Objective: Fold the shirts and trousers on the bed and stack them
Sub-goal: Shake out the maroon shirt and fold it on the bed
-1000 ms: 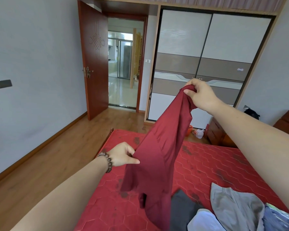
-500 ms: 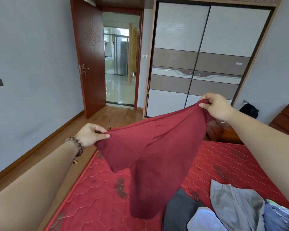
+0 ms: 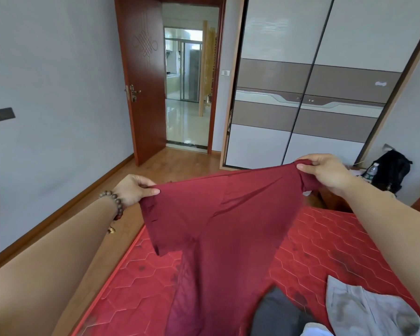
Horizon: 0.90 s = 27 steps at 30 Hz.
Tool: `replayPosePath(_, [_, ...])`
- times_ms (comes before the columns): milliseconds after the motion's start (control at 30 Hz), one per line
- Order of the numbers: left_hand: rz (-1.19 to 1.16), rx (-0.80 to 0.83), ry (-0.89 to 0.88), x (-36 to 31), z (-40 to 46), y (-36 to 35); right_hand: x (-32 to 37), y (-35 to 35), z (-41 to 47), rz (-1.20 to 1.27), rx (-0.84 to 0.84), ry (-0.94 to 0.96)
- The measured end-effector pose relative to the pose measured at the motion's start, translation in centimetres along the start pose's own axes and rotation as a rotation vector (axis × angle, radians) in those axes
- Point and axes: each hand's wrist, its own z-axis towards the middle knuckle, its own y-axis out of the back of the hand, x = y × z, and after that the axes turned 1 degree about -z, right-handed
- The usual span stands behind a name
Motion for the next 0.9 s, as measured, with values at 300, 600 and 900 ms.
replayPosePath(300, [0.031,-0.250,-0.192,-5.6,12.6,1.9,2.5,-1.7,12.6,0.125,-0.195,0.107])
replayPosePath(600, [-0.060,-0.316,-0.325,-10.8,15.5,5.7,6.7,-0.5,14.4,0.290,-0.247,0.264])
replayPosePath(900, [0.055,-0.138,-0.047,4.7,8.5,-1.6,-8.1,-7.1,5.7,0.150,-0.035,0.085])
